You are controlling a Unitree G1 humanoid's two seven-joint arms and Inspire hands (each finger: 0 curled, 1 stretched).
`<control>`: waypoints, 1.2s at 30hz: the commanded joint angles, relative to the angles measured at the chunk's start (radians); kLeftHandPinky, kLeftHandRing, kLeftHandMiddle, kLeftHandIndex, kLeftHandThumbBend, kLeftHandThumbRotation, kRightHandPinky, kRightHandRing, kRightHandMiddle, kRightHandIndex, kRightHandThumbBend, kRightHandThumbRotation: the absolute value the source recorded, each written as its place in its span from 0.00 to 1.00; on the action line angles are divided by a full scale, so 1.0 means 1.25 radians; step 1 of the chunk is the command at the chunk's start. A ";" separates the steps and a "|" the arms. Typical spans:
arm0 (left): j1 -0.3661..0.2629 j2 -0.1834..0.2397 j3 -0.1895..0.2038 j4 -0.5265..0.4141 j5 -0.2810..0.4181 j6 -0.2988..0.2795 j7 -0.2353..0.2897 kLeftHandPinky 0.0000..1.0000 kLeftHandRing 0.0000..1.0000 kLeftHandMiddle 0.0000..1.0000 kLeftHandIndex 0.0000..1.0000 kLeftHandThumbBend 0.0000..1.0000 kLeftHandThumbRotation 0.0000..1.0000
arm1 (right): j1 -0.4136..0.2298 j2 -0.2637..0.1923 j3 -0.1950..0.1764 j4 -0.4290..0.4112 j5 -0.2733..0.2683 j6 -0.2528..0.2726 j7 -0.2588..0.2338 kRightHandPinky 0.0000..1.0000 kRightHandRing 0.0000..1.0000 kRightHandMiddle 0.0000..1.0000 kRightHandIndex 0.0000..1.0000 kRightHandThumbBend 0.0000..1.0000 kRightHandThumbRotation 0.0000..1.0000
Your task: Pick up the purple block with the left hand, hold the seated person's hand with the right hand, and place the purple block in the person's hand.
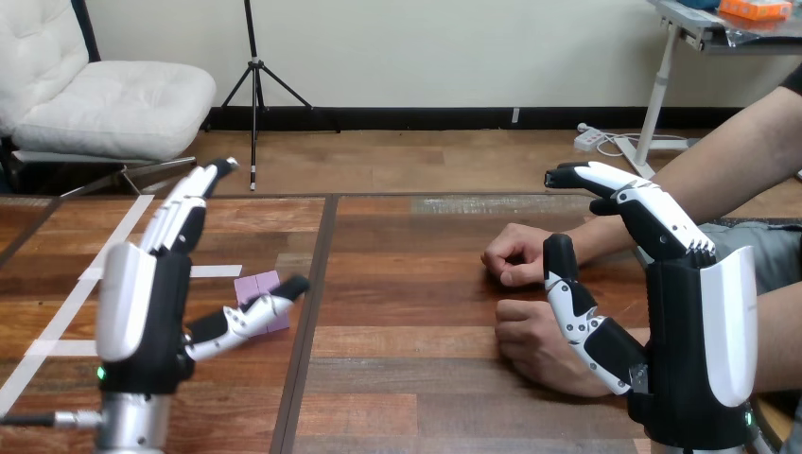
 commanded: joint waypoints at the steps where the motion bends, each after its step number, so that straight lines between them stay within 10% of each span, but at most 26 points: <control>1: -0.088 0.022 0.012 0.000 -0.007 0.033 -0.027 0.88 0.92 0.93 0.91 0.74 0.59 | -0.016 -0.005 -0.004 -0.020 0.009 -0.007 0.001 0.61 0.72 0.73 0.68 0.28 0.00; 36: -0.224 0.066 -0.018 0.139 -0.033 0.201 -0.307 1.00 1.00 0.99 0.98 0.84 0.72 | -0.003 -0.003 -0.008 -0.029 0.008 0.003 0.012 0.61 0.72 0.74 0.68 0.28 0.00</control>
